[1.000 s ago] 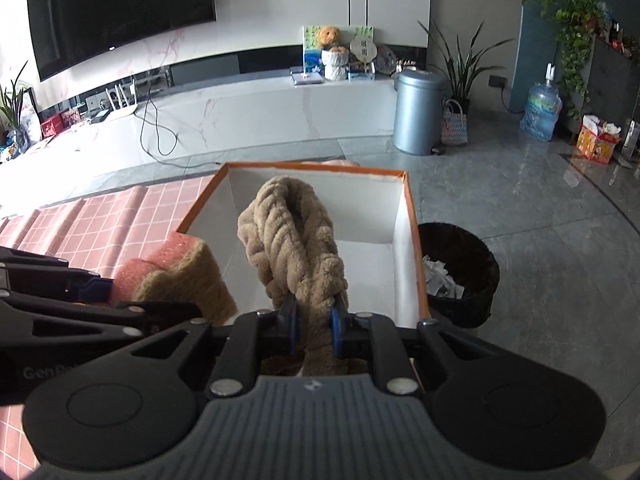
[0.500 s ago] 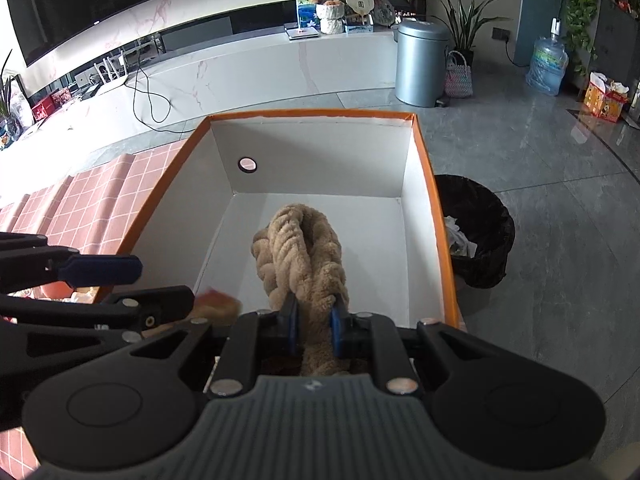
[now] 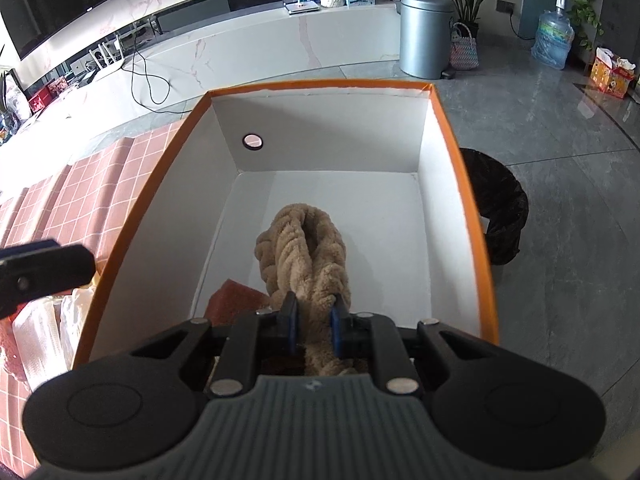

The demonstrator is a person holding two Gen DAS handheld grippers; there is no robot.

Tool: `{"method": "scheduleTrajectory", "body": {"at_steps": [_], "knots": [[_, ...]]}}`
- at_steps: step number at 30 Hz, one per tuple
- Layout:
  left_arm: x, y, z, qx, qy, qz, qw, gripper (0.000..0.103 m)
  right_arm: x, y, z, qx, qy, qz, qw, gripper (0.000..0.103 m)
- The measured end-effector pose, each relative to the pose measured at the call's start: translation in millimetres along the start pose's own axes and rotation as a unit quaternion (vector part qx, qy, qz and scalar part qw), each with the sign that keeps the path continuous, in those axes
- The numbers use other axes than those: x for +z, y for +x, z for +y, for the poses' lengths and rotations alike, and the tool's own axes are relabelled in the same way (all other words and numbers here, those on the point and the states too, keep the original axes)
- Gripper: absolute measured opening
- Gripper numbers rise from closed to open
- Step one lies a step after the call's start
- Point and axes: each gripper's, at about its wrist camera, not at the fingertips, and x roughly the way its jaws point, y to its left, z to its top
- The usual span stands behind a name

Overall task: Organize soft objects
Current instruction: 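Open both tools to drop the sponge and headband into the box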

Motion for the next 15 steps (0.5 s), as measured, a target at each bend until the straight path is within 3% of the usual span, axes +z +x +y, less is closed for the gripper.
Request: {"method": "scheduleTrajectory", "body": {"at_steps": [9, 15], "knots": [[-21, 15, 30, -0.049, -0.059, 0.06, 0.9953, 0.036, -4, 27, 10, 0.022, 0.022, 0.054, 0.998, 0.014], [-30, 19, 25, -0.069, -0.061, 0.072, 0.9931, 0.03, -7, 29, 26, 0.001, -0.031, 0.051, 0.998, 0.016]]}}
